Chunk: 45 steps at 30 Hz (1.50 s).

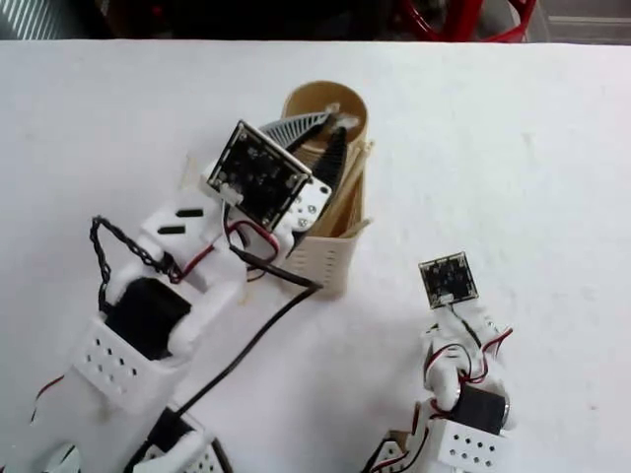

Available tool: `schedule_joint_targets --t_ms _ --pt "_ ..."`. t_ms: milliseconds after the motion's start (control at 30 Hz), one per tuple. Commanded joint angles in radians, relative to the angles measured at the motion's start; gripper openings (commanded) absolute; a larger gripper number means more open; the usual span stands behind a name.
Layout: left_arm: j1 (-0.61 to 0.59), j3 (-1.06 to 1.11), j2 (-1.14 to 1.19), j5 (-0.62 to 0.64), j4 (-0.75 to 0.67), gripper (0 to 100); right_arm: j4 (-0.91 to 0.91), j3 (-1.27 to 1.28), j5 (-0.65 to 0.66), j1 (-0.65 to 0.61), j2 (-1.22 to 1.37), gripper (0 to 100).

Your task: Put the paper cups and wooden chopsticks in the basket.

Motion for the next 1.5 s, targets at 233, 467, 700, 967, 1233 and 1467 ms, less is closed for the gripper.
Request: schedule_joint_targets --t_ms 233,467,700,967,1233,1467 --pt "-0.371 0.000 -0.027 0.023 0.032 7 0.004 0.009 0.005 0.004 -0.005 5.7" --pt "-0.759 0.196 0.143 0.212 -0.101 7 0.004 0.009 0.005 0.004 -0.005 5.7" --pt "-0.805 0.310 0.648 0.069 -0.410 8 0.004 0.009 0.005 0.004 -0.005 5.7" --pt "-0.797 -0.166 1.027 -0.028 0.057 8 0.004 0.009 0.005 0.004 -0.005 5.7" --pt "-0.731 -0.236 1.053 -0.091 0.189 9 0.004 0.009 0.005 0.004 -0.005 5.7" --pt "-0.731 -0.230 1.063 -0.091 0.190 20 0.004 0.009 0.005 0.004 -0.005 5.7"
